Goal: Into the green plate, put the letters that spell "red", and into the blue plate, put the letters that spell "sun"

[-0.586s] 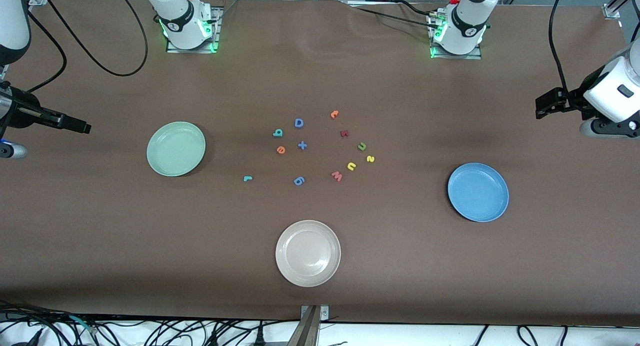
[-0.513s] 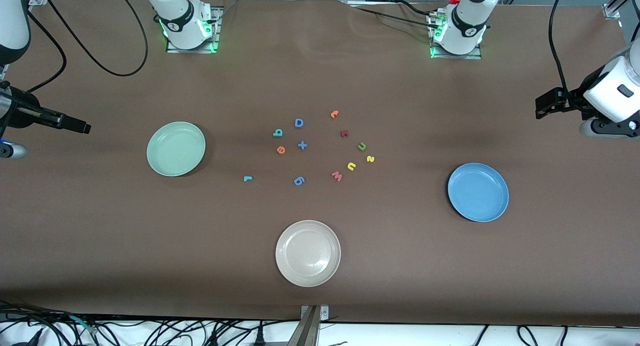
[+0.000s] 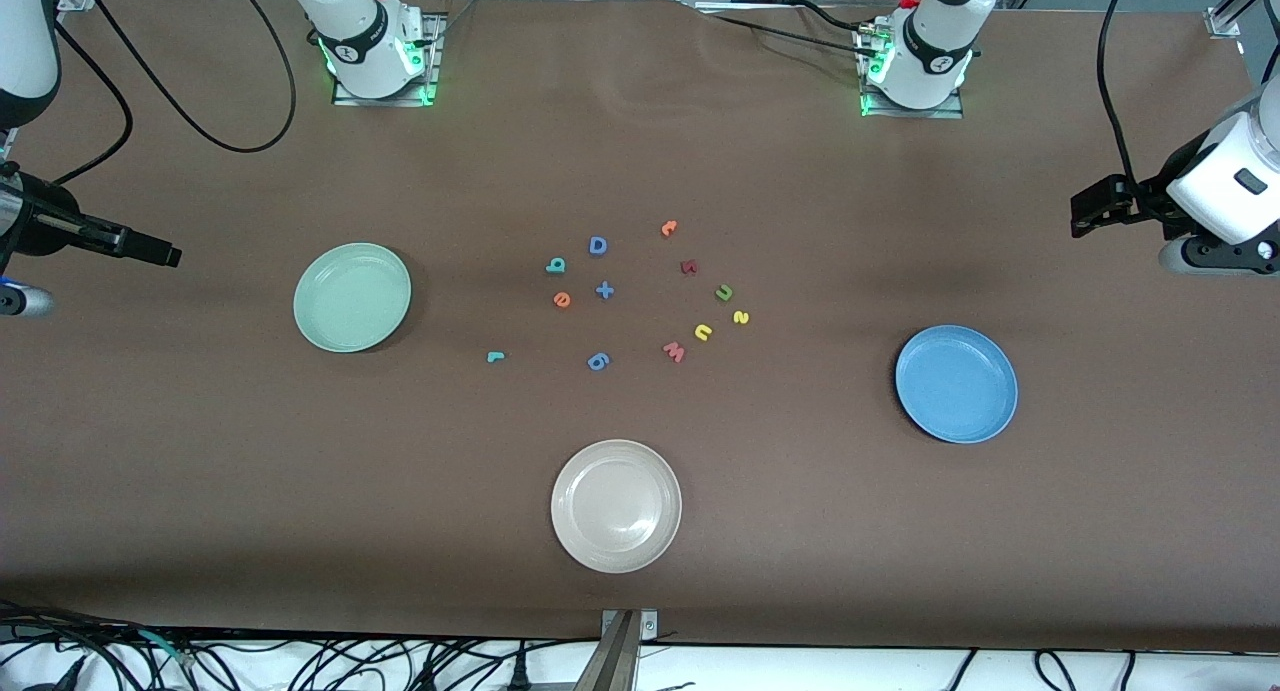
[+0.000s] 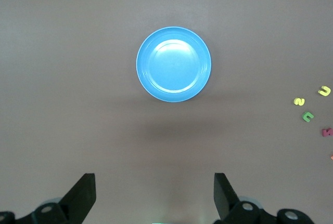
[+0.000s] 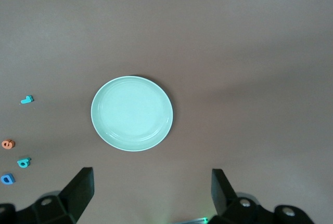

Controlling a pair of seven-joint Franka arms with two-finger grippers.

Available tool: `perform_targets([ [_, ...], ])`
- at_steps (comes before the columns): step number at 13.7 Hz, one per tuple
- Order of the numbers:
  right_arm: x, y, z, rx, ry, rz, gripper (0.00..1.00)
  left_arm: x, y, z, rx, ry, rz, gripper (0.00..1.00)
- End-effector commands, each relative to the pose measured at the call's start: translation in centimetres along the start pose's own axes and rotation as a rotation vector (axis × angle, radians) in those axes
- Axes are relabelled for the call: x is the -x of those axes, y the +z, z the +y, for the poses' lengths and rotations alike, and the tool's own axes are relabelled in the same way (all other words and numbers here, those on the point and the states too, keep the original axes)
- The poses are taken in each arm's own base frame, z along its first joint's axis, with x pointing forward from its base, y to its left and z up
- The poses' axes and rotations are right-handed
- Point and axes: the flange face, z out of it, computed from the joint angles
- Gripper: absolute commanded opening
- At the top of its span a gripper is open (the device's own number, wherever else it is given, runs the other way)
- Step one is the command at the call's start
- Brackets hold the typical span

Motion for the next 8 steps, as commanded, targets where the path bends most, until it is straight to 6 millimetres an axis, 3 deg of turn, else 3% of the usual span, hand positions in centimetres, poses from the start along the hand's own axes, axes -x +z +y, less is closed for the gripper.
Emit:
perform_targets([
  [1, 0.44, -0.71, 0.23, -0.013, -0.007, 0.0, 1.0, -0.32, -0.54, 0.21, 0.025, -0.006, 0.009, 1.0],
  [8, 0.34, -0.7, 0.84, -0.012, -0.001, 0.0, 1.0, -0.37, -0.46, 0.22, 0.025, -0.006, 0.008, 1.0],
])
